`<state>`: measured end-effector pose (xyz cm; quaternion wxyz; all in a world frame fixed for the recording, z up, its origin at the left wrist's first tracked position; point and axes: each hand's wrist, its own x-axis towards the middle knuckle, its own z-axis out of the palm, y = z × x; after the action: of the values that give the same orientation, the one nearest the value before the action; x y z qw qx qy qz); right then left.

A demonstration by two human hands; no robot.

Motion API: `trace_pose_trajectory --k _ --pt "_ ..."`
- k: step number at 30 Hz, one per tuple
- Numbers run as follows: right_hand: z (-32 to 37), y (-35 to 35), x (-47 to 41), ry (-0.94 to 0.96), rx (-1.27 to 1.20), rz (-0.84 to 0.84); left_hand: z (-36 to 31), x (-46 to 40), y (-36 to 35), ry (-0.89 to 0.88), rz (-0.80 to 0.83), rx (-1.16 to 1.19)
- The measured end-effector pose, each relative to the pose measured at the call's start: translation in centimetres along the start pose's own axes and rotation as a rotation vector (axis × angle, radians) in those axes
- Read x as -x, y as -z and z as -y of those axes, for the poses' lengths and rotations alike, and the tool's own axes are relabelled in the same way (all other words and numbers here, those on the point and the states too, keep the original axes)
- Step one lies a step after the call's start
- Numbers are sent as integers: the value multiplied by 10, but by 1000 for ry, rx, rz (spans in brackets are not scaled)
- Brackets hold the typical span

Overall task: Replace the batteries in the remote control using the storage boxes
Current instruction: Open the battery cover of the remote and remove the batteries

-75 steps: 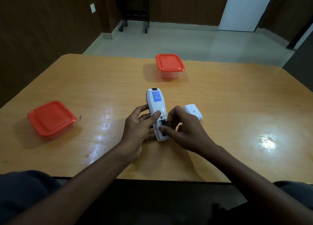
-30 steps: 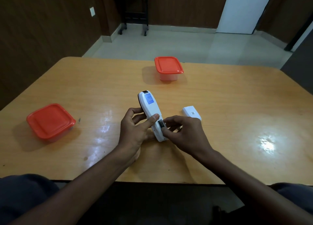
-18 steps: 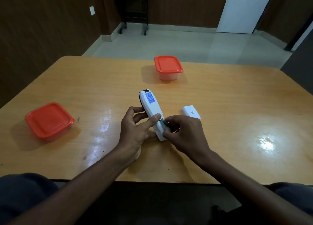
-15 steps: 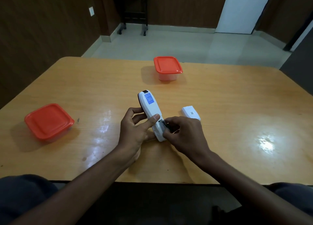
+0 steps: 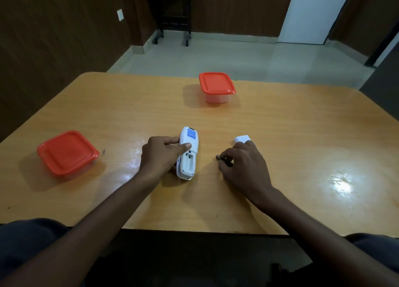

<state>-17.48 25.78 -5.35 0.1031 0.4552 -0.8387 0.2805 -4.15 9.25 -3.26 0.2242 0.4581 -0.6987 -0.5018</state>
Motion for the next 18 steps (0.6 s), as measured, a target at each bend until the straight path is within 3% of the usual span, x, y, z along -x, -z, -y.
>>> trace_pose_trajectory --k 8,18 --pt "-7 -4 -3 -21 -7 21 -7 -1 10 -54 7 -201" --pt "-13 -14 -85 -26 23 -68 -21 -8 12 -236 -89 -70"
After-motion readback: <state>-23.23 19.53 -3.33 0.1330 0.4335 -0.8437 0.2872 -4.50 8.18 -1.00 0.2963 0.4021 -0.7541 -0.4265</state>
